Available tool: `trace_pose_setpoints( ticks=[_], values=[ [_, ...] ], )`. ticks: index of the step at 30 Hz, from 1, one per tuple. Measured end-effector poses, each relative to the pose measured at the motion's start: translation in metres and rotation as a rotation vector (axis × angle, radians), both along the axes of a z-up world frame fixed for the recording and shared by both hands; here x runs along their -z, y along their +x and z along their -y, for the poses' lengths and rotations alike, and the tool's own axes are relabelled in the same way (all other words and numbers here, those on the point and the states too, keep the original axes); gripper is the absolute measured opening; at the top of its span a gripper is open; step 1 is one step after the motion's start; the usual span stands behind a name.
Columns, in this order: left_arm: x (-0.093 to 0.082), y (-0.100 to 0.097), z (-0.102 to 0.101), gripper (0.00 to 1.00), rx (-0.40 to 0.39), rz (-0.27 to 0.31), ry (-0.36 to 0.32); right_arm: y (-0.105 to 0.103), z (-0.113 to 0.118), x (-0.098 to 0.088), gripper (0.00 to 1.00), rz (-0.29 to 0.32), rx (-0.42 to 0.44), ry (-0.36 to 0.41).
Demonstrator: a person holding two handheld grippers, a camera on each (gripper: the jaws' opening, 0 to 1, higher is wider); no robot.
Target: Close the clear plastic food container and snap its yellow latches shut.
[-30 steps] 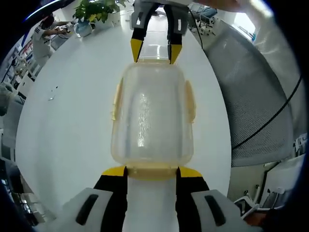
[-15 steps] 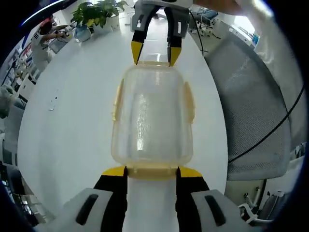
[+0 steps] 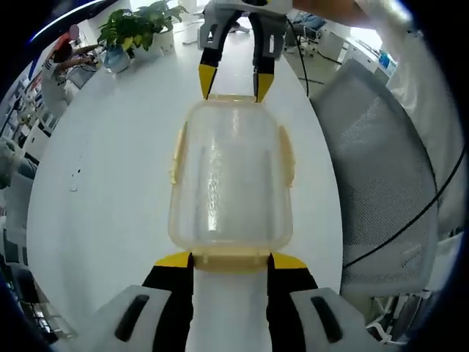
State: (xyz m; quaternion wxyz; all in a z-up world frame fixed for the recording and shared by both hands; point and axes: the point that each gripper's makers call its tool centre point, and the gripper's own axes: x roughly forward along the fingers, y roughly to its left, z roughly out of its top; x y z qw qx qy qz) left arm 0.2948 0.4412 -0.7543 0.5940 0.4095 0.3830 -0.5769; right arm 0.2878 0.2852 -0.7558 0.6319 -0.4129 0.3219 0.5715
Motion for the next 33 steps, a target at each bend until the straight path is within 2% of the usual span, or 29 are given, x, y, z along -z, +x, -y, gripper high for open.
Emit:
trace_pose_setpoints(
  ticks=[24,33],
  values=[
    [-0.003,-0.006,0.056,0.34,0.002,-0.018,-0.005,-0.009,0.060,0.001,0.34,-0.021,0.008,-0.021],
    [-0.003,-0.010,0.081,0.34,0.001,-0.022,-0.011,-0.011,0.089,0.003,0.34,-0.030,0.013,-0.017]
  ],
)
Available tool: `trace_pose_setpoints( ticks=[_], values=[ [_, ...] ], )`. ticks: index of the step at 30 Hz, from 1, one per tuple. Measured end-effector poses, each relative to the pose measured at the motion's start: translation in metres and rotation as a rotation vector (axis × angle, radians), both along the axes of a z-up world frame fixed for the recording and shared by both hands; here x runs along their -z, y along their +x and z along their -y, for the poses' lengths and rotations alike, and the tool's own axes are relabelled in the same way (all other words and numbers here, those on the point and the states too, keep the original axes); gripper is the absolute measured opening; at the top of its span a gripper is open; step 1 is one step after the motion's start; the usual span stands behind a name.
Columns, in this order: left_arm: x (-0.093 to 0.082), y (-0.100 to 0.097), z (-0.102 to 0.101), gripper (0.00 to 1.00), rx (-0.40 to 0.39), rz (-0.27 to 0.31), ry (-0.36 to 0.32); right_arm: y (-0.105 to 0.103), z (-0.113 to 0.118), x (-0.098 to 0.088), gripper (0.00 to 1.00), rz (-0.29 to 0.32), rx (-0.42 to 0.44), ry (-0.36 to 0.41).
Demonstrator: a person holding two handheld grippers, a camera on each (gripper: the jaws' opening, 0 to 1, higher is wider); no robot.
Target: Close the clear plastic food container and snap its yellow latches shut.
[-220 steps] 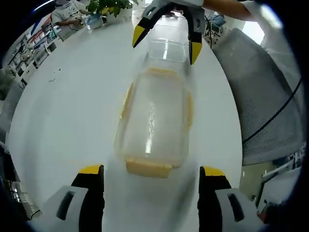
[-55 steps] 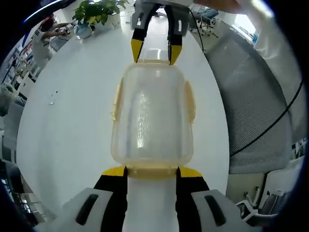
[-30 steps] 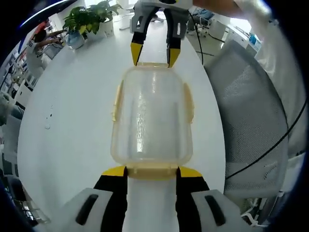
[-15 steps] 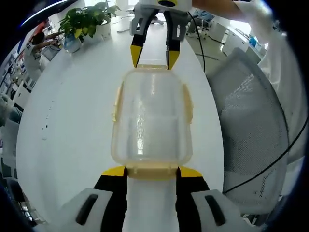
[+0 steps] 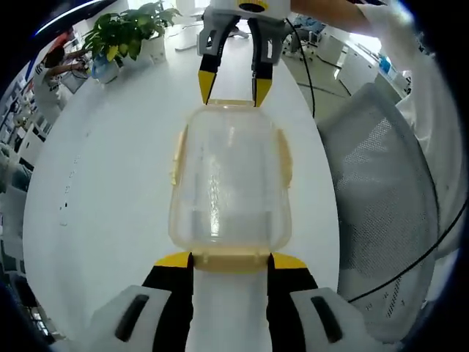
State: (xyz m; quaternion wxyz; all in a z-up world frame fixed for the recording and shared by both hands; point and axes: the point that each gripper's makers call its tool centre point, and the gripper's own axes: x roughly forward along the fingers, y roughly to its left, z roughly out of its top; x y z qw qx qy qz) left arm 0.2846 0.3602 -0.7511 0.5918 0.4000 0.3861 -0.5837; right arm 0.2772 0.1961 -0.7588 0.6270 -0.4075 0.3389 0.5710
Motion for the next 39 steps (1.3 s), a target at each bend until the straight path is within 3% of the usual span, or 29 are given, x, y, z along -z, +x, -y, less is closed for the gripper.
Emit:
trace_pose_setpoints(
  ticks=[15,39],
  values=[
    [0.012,0.000,0.044,0.34,0.009,-0.020,-0.003,0.001,0.037,0.012,0.34,-0.013,0.010,-0.019],
    [0.028,0.001,0.049,0.34,0.012,-0.047,0.015,0.001,0.042,0.022,0.35,-0.043,0.009,-0.016]
  ],
)
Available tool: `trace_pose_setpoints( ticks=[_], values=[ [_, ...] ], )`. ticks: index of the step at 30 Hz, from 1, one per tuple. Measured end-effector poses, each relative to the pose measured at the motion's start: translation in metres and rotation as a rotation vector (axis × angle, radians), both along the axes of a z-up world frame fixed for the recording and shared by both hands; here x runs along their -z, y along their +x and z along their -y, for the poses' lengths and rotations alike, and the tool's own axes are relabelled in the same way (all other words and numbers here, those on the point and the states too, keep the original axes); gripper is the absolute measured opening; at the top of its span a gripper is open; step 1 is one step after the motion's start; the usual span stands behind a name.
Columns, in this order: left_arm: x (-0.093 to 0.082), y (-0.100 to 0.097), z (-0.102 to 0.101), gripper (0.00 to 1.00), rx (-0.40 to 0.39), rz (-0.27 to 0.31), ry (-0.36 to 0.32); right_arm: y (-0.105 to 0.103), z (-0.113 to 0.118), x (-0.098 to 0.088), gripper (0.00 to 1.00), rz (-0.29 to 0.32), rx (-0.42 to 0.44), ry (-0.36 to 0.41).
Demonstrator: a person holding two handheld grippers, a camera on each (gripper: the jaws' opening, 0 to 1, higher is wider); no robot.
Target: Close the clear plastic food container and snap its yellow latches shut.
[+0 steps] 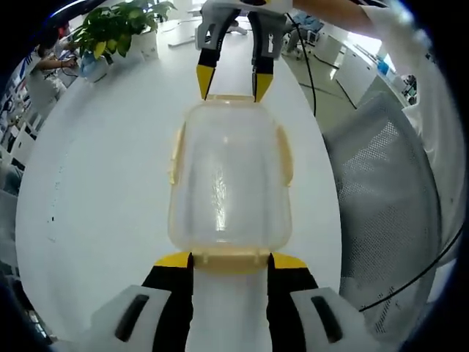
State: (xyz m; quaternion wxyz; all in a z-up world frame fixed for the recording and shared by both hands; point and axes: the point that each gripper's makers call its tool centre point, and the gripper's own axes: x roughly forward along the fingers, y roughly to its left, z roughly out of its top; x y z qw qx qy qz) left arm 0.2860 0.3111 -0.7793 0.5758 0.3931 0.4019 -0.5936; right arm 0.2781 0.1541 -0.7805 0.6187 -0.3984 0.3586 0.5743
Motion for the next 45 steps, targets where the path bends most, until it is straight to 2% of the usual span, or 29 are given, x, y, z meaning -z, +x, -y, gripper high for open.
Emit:
trace_pose_setpoints(
  ticks=[7,36,43,45],
  values=[
    [0.004,0.001,-0.001,0.34,0.000,-0.002,0.021,0.001,-0.001,0.000,0.35,0.004,-0.003,0.000],
    [0.002,0.001,0.001,0.35,0.005,-0.001,0.025,0.001,0.003,-0.001,0.36,0.009,0.000,-0.005],
    [0.006,0.002,-0.007,0.34,0.036,0.033,0.060,-0.004,0.012,0.005,0.43,-0.010,0.006,-0.029],
    [0.008,-0.001,-0.016,0.37,0.020,0.009,0.086,-0.006,0.017,0.008,0.43,-0.022,0.015,-0.043]
  ],
)
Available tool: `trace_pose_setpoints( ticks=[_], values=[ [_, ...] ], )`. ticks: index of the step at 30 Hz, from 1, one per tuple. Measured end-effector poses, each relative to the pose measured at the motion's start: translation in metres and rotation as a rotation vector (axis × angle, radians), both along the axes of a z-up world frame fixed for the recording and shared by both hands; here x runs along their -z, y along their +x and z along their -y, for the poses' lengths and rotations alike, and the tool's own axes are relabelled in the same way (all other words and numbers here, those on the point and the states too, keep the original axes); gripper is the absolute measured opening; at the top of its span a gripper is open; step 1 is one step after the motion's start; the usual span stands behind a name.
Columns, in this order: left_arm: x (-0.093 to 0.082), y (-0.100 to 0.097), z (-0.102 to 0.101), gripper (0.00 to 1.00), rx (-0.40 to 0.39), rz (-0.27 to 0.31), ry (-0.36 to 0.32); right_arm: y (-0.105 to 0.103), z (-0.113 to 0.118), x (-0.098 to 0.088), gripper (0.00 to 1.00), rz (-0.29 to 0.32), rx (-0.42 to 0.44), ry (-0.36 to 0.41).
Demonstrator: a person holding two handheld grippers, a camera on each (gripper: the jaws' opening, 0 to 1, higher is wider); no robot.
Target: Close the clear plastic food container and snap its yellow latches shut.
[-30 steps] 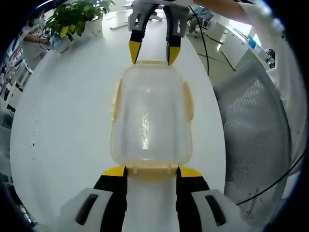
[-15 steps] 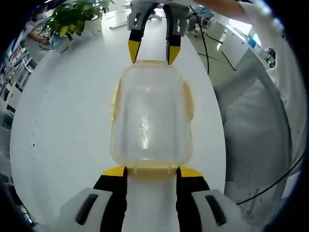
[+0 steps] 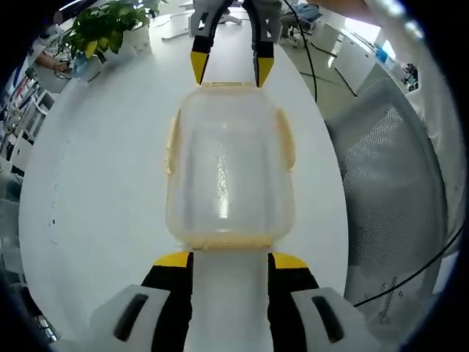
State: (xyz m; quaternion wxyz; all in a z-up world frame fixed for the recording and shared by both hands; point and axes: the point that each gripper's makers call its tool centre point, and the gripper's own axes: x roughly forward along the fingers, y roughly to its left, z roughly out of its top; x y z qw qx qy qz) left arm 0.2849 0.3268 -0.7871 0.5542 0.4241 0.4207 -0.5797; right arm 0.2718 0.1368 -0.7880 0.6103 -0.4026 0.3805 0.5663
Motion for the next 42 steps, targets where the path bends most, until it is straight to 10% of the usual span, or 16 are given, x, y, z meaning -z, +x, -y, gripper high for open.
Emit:
trace_pose_setpoints(
  ticks=[16,20,23,30,32,38,42],
  values=[
    [-0.018,0.006,-0.048,0.69,-0.256,-0.070,0.101,0.009,0.032,-0.012,0.46,-0.051,0.331,-0.003],
    [-0.028,0.000,-0.040,0.71,-0.367,-0.117,0.071,0.010,0.037,-0.013,0.47,-0.053,0.387,-0.034],
    [-0.028,0.007,-0.042,0.67,-0.593,-0.104,0.089,0.012,0.040,-0.016,0.45,-0.058,0.463,-0.047],
    [-0.039,-0.015,0.005,0.63,-1.044,-0.537,-0.136,0.014,0.013,-0.039,0.41,-0.272,0.767,0.169],
    [-0.037,-0.009,0.011,0.59,-1.154,-0.579,-0.179,0.019,0.008,-0.043,0.40,-0.311,0.831,0.219],
    [-0.022,-0.005,0.009,0.55,-1.164,-0.512,-0.130,0.019,0.000,-0.040,0.38,-0.466,0.994,0.290],
    [-0.023,-0.007,0.022,0.50,-1.164,-0.542,-0.146,0.019,0.002,-0.027,0.35,-0.454,0.993,0.259]
  ],
)
